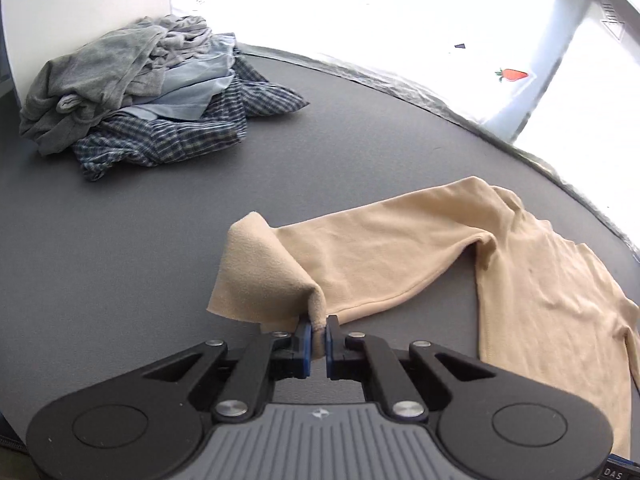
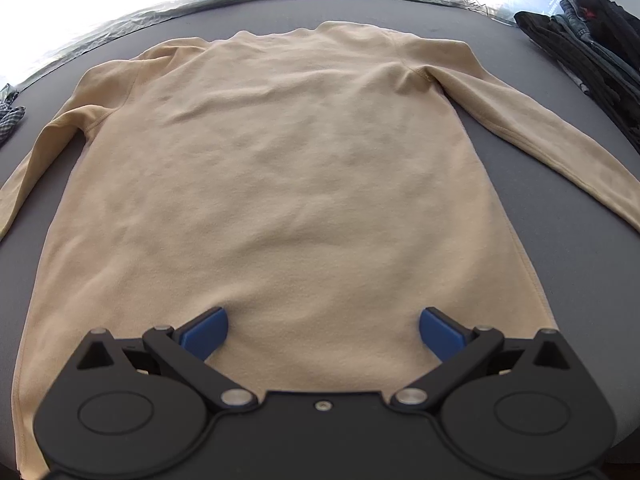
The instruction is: Fold clothes
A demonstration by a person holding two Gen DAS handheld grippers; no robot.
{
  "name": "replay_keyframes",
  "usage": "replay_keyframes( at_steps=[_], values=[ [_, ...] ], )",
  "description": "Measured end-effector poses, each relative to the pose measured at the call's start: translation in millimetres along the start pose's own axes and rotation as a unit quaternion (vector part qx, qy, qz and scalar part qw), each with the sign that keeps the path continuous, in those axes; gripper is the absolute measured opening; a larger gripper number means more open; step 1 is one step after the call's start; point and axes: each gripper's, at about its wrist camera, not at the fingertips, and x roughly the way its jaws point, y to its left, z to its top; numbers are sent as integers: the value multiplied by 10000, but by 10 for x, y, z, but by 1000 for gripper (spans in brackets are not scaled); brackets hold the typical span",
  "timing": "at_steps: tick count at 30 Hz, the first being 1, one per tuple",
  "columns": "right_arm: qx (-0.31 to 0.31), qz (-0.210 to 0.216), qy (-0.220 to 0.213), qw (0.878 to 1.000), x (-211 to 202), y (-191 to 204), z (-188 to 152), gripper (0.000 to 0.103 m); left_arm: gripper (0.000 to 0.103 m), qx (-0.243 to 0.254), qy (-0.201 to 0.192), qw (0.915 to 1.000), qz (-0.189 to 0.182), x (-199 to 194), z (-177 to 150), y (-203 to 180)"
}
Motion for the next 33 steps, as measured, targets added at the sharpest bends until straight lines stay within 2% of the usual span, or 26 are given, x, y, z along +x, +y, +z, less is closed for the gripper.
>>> replay_keyframes(
  at_steps=[3, 5, 6, 8, 9, 11, 12, 13, 14, 17, 19, 21, 23, 27, 28, 31, 32, 33],
  values=[
    [-60, 54, -13, 10000, 2, -13, -3, 103, 7, 442, 231, 9961, -722, -3, -31, -432],
    [-94, 90, 2, 9999, 1, -21, 1, 103, 15, 839, 447, 9904, -1007, 48, -117, -694],
    [-111, 108, 9, 9999, 1, -26, 3, 103, 18, 1017, 498, 9886, -987, 66, -175, -800],
    [-168, 154, 45, 9997, -1, -36, 11, 103, 35, 1287, 494, 9876, -748, 64, -246, -906],
    [-217, 185, 81, 9996, -5, -38, 16, 103, 39, 1420, 492, 9867, -627, 62, -282, -959],
    [-257, 263, 139, 9992, -23, -55, 32, 102, 57, 1274, 511, 9895, -461, 52, -265, -904],
    [-233, 311, 131, 9992, -39, -66, 37, 99, 60, 1145, 573, 9913, -295, 78, -249, -851],
    [-185, 389, 77, 9990, -67, -78, 47, 96, 63, 1015, 637, 9927, -126, 104, -234, -797],
    [-141, 548, -24, 9984, -113, -84, 68, 88, 64, 883, 701, 9936, 42, 130, -218, -744],
    [-112, 1090, -202, 9938, -218, -24, 174, 74, 64, 645, 1007, 9915, 511, 265, -221, -563],
    [-89, 1564, -270, 9873, -273, 64, 270, 66, 66, 595, 1145, 9898, 604, 316, -229, -463],
    [148, 2189, -202, 9754, -274, 164, 361, 55, 72, 550, 1259, 9876, 754, 355, -251, -394],
    [569, 2802, 11, 9583, -197, 244, 424, 47, 73, 529, 1376, 9854, 847, 401, -274, -340],
    [1228, 3400, 395, 9315, -16, 497, 478, 45, 76, 485, 1647, 9805, 956, 511, -330, -273],
    [1307, 3440, 459, 9287, 25, 564, 485, 45, 77, 505, 1655, 9803, 949, 514, -334, -273],
    [1456, 3292, 651, 9307, 137, 736, 489, 52, 81, 548, 1685, 9799, 918, 527, -345, -270],
    [1508, 3252, 696, 9310, 169, 784, 489, 58, 82, 549, 1699, 9798, 903, 535, -348, -268],
    [1551, 3221, 725, 9311, 200, 833, 489, 58, 83, 550, 1714, 9797, 888, 543, -351, -265]
  ],
)
